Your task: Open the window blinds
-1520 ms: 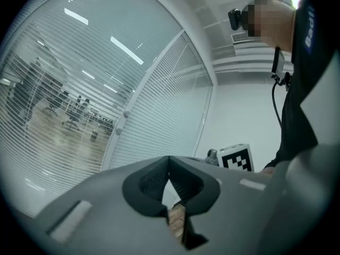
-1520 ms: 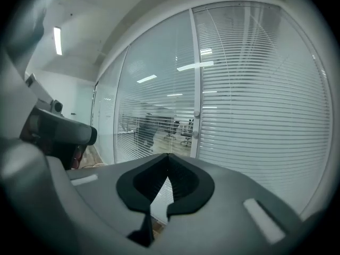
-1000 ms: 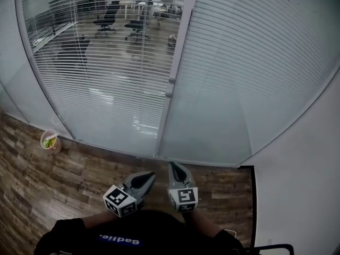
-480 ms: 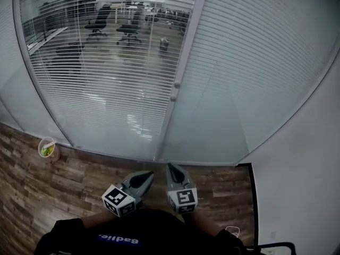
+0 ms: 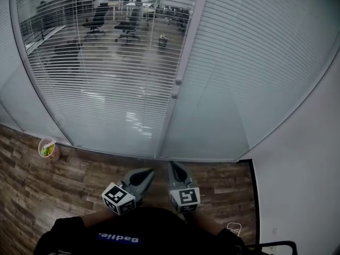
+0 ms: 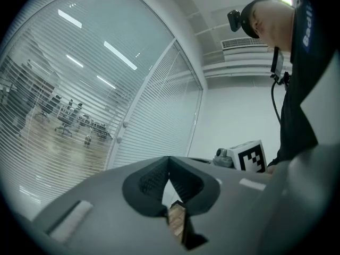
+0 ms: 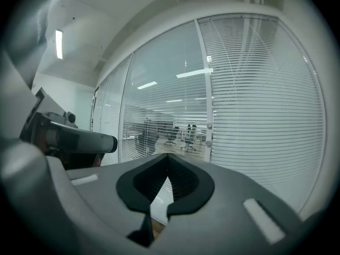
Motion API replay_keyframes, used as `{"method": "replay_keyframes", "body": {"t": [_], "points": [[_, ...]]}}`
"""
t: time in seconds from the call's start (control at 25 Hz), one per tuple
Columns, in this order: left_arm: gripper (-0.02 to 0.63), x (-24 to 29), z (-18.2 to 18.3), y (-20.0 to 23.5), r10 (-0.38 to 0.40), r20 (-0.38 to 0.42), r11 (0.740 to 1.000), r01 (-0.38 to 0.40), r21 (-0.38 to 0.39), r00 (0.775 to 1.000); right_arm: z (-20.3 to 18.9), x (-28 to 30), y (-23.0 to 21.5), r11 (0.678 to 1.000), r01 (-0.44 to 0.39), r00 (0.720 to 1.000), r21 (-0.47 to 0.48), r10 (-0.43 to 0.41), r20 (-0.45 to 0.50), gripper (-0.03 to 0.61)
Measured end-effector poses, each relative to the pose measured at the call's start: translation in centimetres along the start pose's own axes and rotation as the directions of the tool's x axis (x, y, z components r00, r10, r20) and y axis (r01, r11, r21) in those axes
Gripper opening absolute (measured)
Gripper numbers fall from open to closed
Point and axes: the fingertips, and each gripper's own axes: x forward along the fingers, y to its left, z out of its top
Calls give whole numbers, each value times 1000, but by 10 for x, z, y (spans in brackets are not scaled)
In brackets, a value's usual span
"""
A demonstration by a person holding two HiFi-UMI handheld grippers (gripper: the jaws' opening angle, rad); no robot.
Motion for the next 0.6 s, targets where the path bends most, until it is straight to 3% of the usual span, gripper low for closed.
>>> {"method": "replay_keyframes", "body": {"t": [0.6], "points": [[0,0,-4,-8,-16,-6,1000,16,4,1000,-5,-6,7,1000,-22,1000,6,23,-7,2]]}}
